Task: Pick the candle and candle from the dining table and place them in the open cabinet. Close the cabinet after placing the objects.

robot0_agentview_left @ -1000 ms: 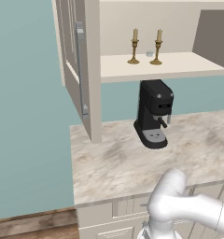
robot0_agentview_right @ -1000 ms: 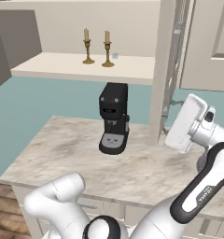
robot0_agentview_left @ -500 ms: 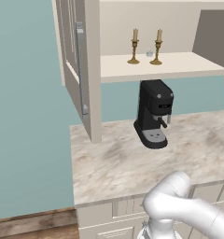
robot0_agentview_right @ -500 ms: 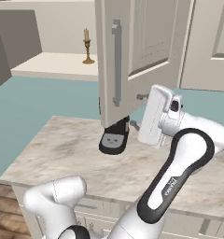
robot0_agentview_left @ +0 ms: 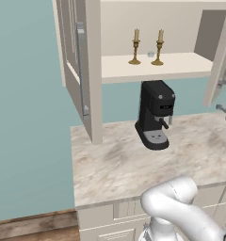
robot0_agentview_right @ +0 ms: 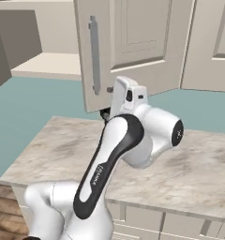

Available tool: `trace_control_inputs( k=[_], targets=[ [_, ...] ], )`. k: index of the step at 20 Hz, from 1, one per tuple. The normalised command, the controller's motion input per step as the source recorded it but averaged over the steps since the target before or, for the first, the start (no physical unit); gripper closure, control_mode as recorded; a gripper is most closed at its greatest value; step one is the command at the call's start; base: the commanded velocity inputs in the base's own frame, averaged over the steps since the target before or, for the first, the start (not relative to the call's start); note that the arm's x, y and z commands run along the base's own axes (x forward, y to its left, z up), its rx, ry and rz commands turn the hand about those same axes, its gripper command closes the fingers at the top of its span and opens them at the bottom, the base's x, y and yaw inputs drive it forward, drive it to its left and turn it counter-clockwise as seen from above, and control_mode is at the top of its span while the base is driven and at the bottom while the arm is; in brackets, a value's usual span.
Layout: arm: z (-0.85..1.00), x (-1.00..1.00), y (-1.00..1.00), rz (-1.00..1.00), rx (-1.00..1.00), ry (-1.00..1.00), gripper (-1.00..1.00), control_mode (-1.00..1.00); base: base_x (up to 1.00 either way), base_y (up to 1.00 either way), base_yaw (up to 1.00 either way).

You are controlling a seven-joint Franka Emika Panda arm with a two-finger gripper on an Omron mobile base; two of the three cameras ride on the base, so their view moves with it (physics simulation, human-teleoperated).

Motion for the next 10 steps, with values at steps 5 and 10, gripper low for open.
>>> trace_control_inputs(
  k=[5, 10],
  targets=[
    [0.16, 0.61, 0.67, -0.38, -0.16, 0.05, -1.0, -1.0, 0.0, 0.0, 0.0],
    [0.16, 0.89, 0.38, -0.33, -0.14, 0.12, -1.0, -1.0, 0.0, 0.0, 0.0]
  ],
)
